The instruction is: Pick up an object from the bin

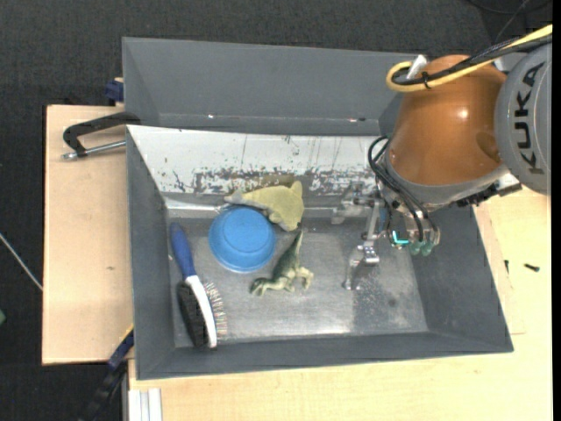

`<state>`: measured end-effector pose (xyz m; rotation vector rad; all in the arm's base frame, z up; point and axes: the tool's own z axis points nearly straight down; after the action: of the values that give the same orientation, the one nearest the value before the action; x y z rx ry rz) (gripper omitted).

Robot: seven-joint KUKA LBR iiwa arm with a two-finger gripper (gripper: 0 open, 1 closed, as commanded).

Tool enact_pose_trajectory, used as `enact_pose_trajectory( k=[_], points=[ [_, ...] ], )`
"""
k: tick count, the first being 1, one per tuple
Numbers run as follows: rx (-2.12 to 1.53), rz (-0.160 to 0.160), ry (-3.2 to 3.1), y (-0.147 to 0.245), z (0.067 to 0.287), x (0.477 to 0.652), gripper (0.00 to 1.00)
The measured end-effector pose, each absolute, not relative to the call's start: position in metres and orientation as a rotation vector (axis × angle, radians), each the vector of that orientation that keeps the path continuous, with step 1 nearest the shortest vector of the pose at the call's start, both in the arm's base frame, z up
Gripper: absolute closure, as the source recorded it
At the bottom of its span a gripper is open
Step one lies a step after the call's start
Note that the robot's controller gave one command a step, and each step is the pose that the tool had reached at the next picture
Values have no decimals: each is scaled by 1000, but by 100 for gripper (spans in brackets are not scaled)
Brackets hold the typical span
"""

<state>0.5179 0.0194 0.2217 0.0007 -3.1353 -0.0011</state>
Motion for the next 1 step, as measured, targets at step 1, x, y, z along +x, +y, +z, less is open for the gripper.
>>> enact_pose_trajectory(
  k=[1],
  points=[
    [-108,-6,-3149,53,81,545,0]
  ],
)
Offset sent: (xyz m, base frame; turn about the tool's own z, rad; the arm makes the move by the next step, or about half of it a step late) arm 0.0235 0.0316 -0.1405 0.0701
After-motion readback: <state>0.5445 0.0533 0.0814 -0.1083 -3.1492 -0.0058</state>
